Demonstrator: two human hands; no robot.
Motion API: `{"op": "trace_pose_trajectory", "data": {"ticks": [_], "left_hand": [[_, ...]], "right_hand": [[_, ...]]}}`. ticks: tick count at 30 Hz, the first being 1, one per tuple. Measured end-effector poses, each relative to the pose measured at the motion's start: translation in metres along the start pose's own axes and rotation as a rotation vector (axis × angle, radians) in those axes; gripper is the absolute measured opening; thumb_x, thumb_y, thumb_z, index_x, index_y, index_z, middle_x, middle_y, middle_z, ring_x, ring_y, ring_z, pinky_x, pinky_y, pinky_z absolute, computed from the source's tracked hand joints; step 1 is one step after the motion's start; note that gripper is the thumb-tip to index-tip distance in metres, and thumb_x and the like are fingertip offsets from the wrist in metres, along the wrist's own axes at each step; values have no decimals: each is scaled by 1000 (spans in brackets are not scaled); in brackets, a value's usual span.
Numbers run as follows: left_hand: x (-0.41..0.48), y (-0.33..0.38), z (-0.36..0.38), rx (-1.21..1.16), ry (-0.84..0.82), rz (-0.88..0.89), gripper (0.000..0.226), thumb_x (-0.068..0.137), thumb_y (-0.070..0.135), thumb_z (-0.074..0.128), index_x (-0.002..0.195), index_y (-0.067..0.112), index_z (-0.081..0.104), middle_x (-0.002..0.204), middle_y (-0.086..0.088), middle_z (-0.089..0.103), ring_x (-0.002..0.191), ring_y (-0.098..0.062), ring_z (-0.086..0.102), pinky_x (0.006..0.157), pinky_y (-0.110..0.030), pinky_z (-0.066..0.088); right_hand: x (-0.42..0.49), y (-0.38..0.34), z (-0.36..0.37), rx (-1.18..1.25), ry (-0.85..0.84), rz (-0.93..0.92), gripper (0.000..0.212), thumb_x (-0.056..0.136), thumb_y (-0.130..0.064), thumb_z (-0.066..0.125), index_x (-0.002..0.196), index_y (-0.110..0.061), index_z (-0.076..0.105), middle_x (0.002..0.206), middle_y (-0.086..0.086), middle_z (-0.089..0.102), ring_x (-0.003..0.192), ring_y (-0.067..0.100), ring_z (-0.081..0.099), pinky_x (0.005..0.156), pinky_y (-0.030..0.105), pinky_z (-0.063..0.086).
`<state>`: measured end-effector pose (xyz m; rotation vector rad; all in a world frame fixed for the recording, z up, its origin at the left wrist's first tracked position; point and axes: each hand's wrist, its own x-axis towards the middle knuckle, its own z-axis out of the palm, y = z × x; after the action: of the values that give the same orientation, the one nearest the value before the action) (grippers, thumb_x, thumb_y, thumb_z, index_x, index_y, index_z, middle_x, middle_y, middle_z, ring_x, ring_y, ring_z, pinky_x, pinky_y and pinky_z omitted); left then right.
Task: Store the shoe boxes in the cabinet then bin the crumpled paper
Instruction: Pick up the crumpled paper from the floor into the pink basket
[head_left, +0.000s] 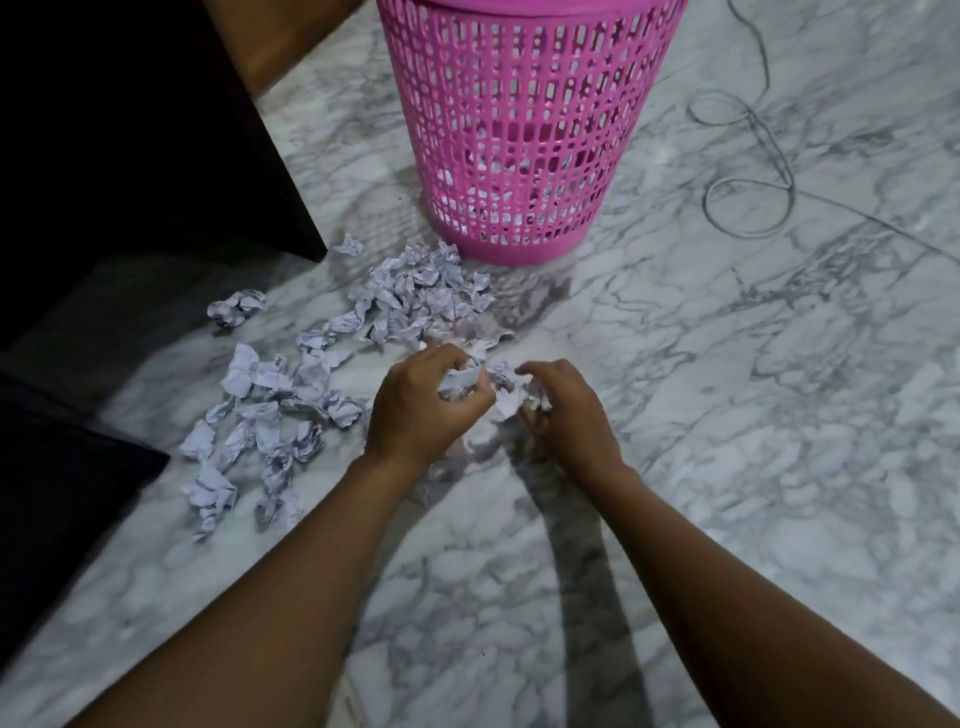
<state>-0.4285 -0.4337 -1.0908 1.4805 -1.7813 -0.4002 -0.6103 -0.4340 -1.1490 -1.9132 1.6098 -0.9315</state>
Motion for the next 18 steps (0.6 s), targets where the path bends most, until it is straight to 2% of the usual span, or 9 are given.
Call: {"op": "trace_pose_trajectory", "data": {"ticks": [3, 5, 6, 8, 12, 15, 18], "left_hand": [[-25, -8, 0, 140, -59, 50, 20, 76, 36, 63, 83, 17, 63, 85, 1, 60, 69, -24, 60, 53, -30, 47], [-45, -13, -1, 214, -132, 21, 20, 76, 38, 64, 86, 21, 67, 103, 2, 65, 77, -24, 66, 56, -32, 53], [-55, -16, -1, 254, -168, -1, 19, 75, 38, 66, 86, 22, 68, 110, 2, 65, 81, -24, 67, 58, -32, 55], [-71, -22, 0, 319, -216, -38, 18, 73, 33, 72, 87, 24, 71, 118, -1, 65, 87, -23, 68, 63, -31, 55], [-89, -36, 5, 354, -249, -51, 24, 72, 31, 70, 94, 21, 72, 117, -3, 66, 86, -25, 67, 65, -33, 56], [-94, -43, 13, 385, -248, -42, 22, 72, 31, 63, 91, 21, 68, 116, -3, 65, 82, -27, 62, 65, -36, 54], [-95, -48, 21, 412, -218, -44, 18, 74, 31, 61, 87, 19, 66, 105, -4, 65, 77, -28, 59, 61, -37, 52]], "right_hand": [[28, -6, 12, -146, -91, 5, 50, 86, -36, 72, 133, -23, 57, 129, 6, 50, 82, 17, 62, 69, 32, 53], [32, -2, 22, -287, -243, 31, 59, 86, -49, 67, 138, -28, 51, 140, 3, 44, 91, 19, 63, 75, 34, 55], [29, 1, 27, -326, -273, 30, 57, 88, -50, 65, 139, -28, 51, 139, 3, 45, 99, 20, 62, 77, 35, 55], [21, 5, 33, -327, -239, -5, 44, 91, -38, 62, 133, -25, 57, 128, 6, 54, 103, 25, 59, 75, 35, 52], [16, 4, 37, -294, -202, -60, 30, 85, -19, 68, 115, -17, 67, 103, 10, 62, 89, 30, 60, 67, 33, 45], [18, 7, 32, -212, -196, -29, 30, 80, -13, 72, 110, -12, 69, 101, 11, 63, 87, 32, 62, 67, 32, 44], [20, 11, 31, -126, -157, 67, 35, 78, -12, 73, 112, -15, 70, 104, 8, 62, 91, 27, 62, 70, 23, 37]]}}
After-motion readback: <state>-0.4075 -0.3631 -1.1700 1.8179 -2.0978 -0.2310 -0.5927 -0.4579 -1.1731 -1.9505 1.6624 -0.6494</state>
